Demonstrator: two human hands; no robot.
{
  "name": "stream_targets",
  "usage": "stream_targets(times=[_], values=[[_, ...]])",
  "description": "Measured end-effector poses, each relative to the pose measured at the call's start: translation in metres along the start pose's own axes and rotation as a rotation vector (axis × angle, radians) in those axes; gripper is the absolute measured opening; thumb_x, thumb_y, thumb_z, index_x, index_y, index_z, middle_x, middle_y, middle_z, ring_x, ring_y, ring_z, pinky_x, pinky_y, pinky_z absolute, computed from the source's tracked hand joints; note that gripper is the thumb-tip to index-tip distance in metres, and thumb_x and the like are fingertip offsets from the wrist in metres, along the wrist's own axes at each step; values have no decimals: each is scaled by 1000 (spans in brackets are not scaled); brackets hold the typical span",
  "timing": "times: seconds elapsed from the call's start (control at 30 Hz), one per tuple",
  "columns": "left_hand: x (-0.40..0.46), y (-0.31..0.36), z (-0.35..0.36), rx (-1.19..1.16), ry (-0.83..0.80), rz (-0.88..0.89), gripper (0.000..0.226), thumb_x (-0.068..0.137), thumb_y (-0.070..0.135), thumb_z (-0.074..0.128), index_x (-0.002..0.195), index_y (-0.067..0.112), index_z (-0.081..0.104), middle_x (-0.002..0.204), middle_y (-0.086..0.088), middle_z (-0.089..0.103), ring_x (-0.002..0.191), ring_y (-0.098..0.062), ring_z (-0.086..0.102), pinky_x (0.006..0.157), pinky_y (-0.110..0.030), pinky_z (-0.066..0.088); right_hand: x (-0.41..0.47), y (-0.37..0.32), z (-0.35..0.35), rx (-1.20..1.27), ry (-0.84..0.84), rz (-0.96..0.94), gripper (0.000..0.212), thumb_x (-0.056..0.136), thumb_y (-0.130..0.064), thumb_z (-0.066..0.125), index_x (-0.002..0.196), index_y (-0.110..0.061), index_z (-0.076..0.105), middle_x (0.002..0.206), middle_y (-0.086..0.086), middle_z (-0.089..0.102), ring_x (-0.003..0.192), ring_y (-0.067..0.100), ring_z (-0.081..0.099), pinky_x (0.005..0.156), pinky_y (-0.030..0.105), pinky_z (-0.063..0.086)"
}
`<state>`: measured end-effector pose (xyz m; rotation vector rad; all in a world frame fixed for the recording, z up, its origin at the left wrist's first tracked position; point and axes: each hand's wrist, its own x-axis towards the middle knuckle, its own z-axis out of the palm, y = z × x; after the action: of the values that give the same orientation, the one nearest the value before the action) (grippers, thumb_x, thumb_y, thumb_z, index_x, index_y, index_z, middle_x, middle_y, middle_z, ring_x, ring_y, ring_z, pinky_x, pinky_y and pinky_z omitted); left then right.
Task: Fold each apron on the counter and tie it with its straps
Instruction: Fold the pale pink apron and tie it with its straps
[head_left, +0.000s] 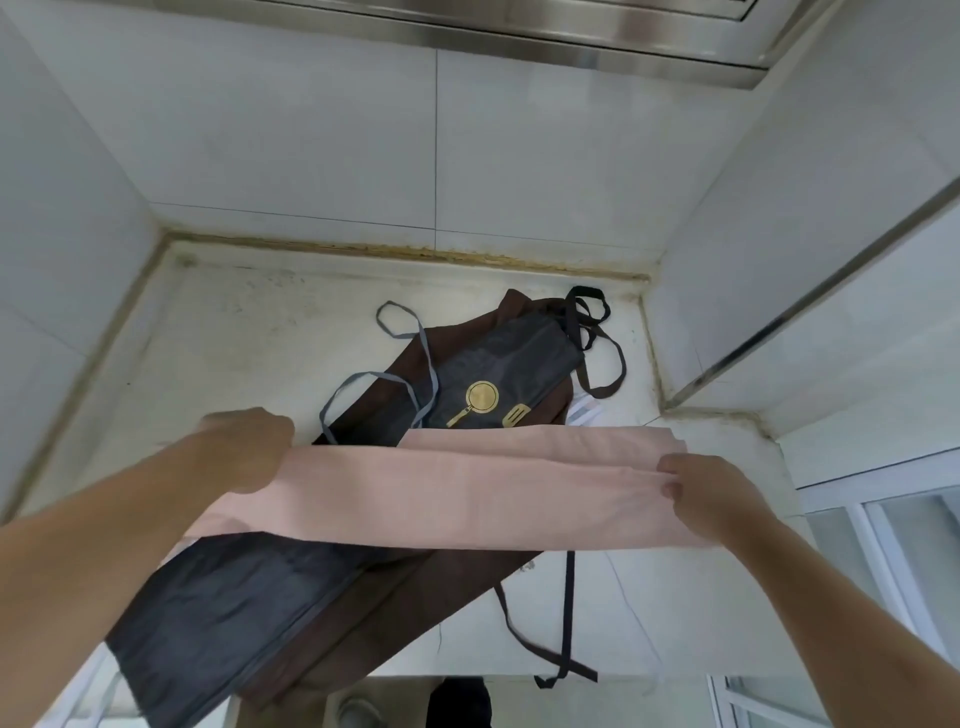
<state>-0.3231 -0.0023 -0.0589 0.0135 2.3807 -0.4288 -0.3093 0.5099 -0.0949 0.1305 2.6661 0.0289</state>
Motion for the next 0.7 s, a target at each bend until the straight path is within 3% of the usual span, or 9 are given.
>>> stream_targets(times=[0.07, 0.2, 0.3, 0.37, 0.5, 0.57, 0.63, 0.7], values=[[8, 3, 0, 49, 75, -67, 26, 98, 9, 43, 115, 23, 54, 108, 3, 59, 92, -19, 57, 80, -28, 43, 12, 0, 0, 1, 80, -3, 15, 101, -22, 51, 107, -29, 63, 99, -1, 68, 103, 30, 65, 86, 33, 45], [25, 18, 8, 49, 132, -47, 27, 92, 18, 47, 114, 29, 57, 116, 7, 66, 108, -16, 65, 94, -28, 45, 37, -3, 0, 66, 109, -12, 11, 102, -28, 48, 103, -29, 59, 96, -5, 61, 104, 33, 63, 88, 41, 51], [42, 39, 18, -264, 124, 67, 4, 97, 33, 52, 100, 33, 54, 104, 7, 67, 95, -19, 60, 85, -30, 39, 56, -7, 6, 64, 128, -41, 13, 102, -27, 49, 104, -28, 62, 103, -3, 67, 104, 32, 63, 89, 41, 50], [54, 53, 21, -362, 154, 120, 9, 100, 32, 51, 92, 33, 51, 96, 6, 65, 89, -20, 56, 81, -31, 33, 71, -5, 13, 80, 157, -72, 12, 101, -27, 51, 101, -26, 62, 98, 0, 68, 98, 34, 64, 86, 42, 51], [72, 70, 31, -261, 246, -10, 15, 96, 18, 47, 105, 20, 59, 110, -3, 62, 106, -26, 61, 98, -35, 42, 89, -3, 30, 220, 389, -87, 4, 91, -10, 67, 91, -14, 66, 87, 8, 62, 86, 41, 61, 78, 45, 48], [69, 83, 38, -224, 413, -71, 31, 82, 4, 56, 112, 6, 61, 115, -15, 59, 109, -38, 57, 105, -47, 42, 86, -8, 37, 188, 523, -35, 23, 85, -5, 71, 108, -10, 70, 108, 14, 63, 105, 43, 57, 92, 53, 46], [61, 105, 39, -248, 606, -10, 50, 61, -12, 63, 110, -2, 60, 116, -23, 53, 106, -45, 53, 101, -56, 41, 76, -25, 46, 132, 520, -36, 48, 85, -6, 69, 132, -12, 63, 136, 15, 55, 125, 42, 47, 108, 55, 37], [53, 136, 41, -311, 676, 132, 64, 50, -18, 69, 111, 1, 61, 119, -21, 52, 102, -42, 53, 94, -49, 39, 57, -61, 57, 124, 452, -105, 58, 86, -10, 65, 143, -15, 54, 147, 12, 48, 130, 39, 46, 114, 52, 32]])
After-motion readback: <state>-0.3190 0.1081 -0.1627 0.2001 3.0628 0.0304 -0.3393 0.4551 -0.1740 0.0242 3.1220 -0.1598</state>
